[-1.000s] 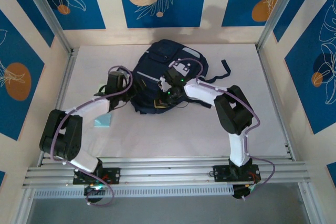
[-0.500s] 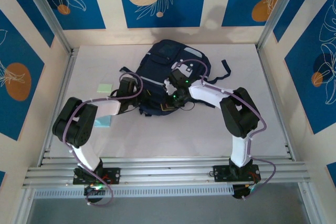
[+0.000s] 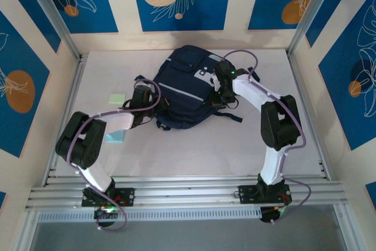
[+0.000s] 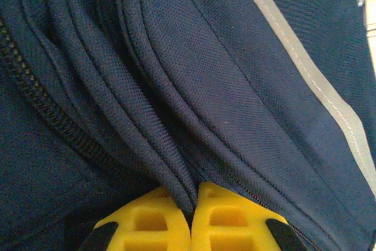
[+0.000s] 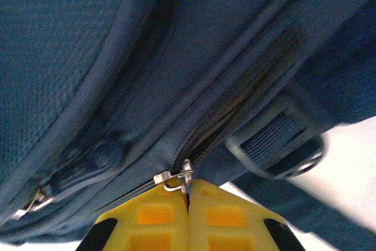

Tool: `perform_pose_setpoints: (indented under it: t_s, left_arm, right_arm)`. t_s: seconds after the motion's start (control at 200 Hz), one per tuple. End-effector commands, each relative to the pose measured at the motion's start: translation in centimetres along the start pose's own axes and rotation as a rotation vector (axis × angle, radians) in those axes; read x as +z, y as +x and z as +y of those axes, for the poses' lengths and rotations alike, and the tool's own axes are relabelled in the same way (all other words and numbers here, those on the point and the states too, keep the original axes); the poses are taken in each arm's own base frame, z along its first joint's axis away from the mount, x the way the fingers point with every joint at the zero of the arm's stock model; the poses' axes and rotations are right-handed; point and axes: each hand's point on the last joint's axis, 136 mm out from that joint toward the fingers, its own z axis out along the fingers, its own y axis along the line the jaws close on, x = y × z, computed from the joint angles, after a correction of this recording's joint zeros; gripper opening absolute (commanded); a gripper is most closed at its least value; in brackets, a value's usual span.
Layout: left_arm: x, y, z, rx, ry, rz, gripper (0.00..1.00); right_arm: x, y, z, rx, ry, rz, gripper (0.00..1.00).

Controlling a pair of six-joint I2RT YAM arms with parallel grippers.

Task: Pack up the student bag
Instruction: Unzip the student bag at the top-center of the table.

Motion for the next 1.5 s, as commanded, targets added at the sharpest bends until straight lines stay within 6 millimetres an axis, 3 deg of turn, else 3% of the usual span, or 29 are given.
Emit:
perform_pose_setpoints:
  t_s: [0.0,0.12,0.235,0.505,0.565,0.675,0.74,0.855,0.925,0.985,1.145,1.315,1.495]
  left_arm:
    - [-1.5,-1.4,3.2,0.059,-0.141,-0.06,0.0]
    - [-2.0,-1.6,3.3,0.069,-0.151,-0.069,0.0]
    - [-2.1,-1.8,3.3,0.073,-0.153,-0.073,0.0]
    - [-3.0,-3.1,3.2,0.083,-0.15,-0.098,0.0]
    - [-3.2,-3.3,3.0,0.095,-0.148,-0.102,0.0]
    - [-3.0,-3.3,2.1,0.1,-0.106,-0.096,0.0]
    - [-2.7,-3.1,1.4,0.102,-0.077,-0.073,0.0]
    - [-2.1,-2.7,0.3,0.108,-0.035,-0.035,0.0]
    - [-2.1,-2.6,-0.2,0.116,-0.021,-0.029,0.0]
    - [-2.2,-2.8,-0.4,0.126,-0.017,-0.035,0.0]
    - [-2.9,-3.0,-0.2,0.169,-0.048,-0.045,0.0]
    - [-3.7,-3.2,0.1,0.192,-0.072,-0.05,0.0]
    - [-4.0,-3.4,-0.1,0.198,-0.071,-0.053,0.0]
  right_arm:
    - [-1.6,-2.7,-8.2,0.141,0.194,-0.074,0.0]
    - [-1.7,-4.9,-8.9,0.263,0.037,-0.133,0.0]
    - [-1.9,-5.4,-8.4,0.285,-0.051,-0.165,0.0]
    - [-0.5,-4.4,-12.8,0.27,0.177,-0.134,0.0]
    - [-0.5,-4.4,-11.5,0.248,0.108,-0.137,0.0]
    - [-1.2,-4.5,-7.3,0.195,-0.1,-0.17,0.0]
    - [-2.0,-4.3,-5.2,0.165,-0.169,-0.181,0.05]
    - [-3.3,-3.8,-3.1,0.112,-0.161,-0.196,0.14]
    - [-3.8,-3.7,-2.6,0.08,-0.117,-0.207,0.13]
    - [-3.8,-3.7,-3.6,0.078,-0.024,-0.21,0.0]
    - [-2.7,-3.8,-7.9,0.103,0.182,-0.173,0.0]
    - [-2.4,-4.5,-11.1,0.09,0.328,-0.191,0.0]
    - [-1.9,-5.0,-12.3,0.121,0.319,-0.196,0.0]
